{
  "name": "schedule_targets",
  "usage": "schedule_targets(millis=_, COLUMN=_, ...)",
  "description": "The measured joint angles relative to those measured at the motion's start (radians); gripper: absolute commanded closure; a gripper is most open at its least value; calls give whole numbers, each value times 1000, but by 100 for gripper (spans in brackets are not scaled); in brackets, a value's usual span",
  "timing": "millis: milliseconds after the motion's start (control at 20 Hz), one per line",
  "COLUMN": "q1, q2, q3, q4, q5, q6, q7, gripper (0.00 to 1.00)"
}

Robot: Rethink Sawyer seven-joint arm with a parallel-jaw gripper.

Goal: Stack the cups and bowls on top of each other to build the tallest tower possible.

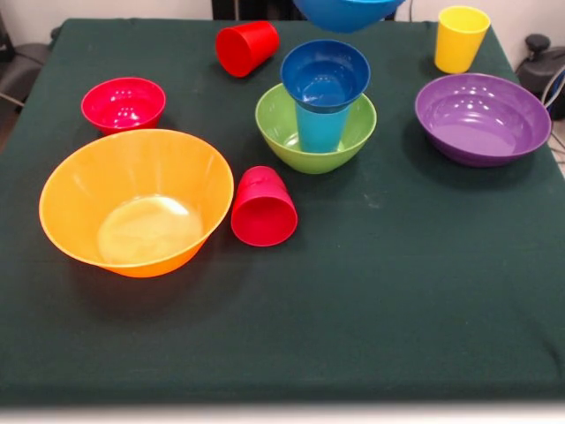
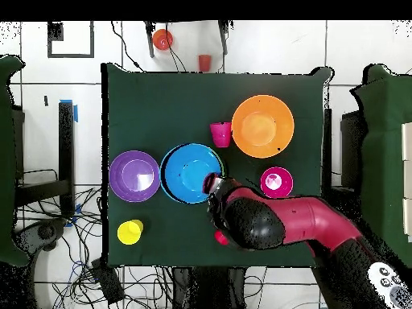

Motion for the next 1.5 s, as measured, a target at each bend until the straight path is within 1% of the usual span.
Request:
schedule_targets(millis=150, q1=10, q2=4, q3=1, q4=16, q5=-4, q6=-20, q7=0, gripper=100)
schedule_targets(millis=250, q1=28, q2=19, q3=1, q4=20, q5=-23, q6=-51, q7=0, gripper=100)
schedule_targets(millis=450, q1=53, q2=54, q3=-9, q4=15, q5=-49, q6=-77, q7=0, gripper=100)
schedule_targets(millis=550, q1=73, q2=96, q3=-25, q4=1, q5=-74, q6=-86, q7=0, gripper=100)
schedule_targets(millis=750, q1=88, q2=156, q3=-38, q4=-26, q5=-106, q6=-86, q7=0, gripper=100)
schedule_targets(millis=1000, q1=91, q2=207, q3=-58, q4=-46, q5=-135, q6=-89, q7=0, gripper=100)
schedule_targets(millis=1350, q1=76, q2=237, q3=-60, q4=-48, q5=-160, q6=-89, q7=0, gripper=100)
schedule_targets(millis=1500, q1=56, q2=245, q3=-60, q4=-48, q5=-165, q6=-89, q7=0, gripper=100)
